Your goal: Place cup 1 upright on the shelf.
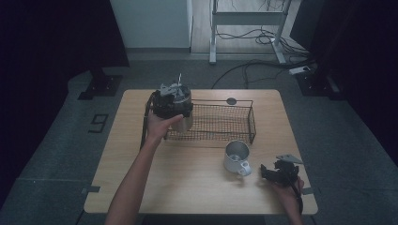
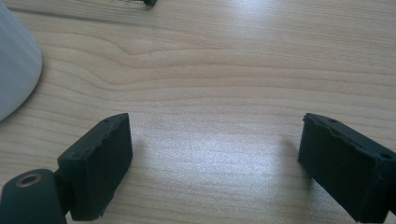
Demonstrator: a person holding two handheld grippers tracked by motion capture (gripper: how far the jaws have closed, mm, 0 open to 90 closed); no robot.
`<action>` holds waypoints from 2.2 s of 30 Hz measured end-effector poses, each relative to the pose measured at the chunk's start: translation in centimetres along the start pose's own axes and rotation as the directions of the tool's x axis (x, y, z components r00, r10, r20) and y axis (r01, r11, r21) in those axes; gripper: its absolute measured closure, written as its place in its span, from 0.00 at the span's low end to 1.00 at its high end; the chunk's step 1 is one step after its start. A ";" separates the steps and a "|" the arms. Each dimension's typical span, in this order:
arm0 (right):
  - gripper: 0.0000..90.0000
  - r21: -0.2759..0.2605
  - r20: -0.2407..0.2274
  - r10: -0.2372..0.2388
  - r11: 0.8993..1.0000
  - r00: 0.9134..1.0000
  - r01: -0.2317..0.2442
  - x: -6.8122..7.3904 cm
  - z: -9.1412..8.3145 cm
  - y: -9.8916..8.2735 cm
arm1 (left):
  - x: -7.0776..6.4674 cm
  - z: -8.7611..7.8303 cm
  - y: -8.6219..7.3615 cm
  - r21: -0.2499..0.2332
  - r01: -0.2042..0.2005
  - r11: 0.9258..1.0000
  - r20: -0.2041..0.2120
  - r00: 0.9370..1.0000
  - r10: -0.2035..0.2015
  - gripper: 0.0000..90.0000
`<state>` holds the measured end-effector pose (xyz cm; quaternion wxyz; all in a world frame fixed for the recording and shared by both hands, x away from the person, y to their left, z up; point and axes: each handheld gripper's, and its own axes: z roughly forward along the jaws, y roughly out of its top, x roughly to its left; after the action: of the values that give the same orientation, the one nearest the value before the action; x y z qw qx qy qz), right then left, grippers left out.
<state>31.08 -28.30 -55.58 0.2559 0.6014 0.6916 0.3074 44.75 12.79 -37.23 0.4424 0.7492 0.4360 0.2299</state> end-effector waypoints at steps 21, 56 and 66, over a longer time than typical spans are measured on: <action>0.11 -0.001 0.001 0.001 1.000 1.000 -0.001 0.0 0.0 0.0 | -0.5 2.3 1.0 0.011 -0.011 1.000 -0.004 1.000 0.011 0.04; 0.11 -0.002 0.002 0.001 1.000 1.000 -0.001 0.0 0.0 0.0 | -0.5 6.4 0.9 0.050 -0.001 0.999 -0.018 1.000 0.002 0.04; 0.11 -0.002 0.002 0.002 1.000 1.000 -0.002 0.0 0.0 0.0 | -0.1 7.7 -0.4 0.078 0.027 0.997 -0.030 0.999 -0.025 0.04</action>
<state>31.07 -28.31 -55.58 0.2570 0.6021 0.6905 0.3076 50.14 9.22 -41.50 0.4094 0.7568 0.4607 0.2177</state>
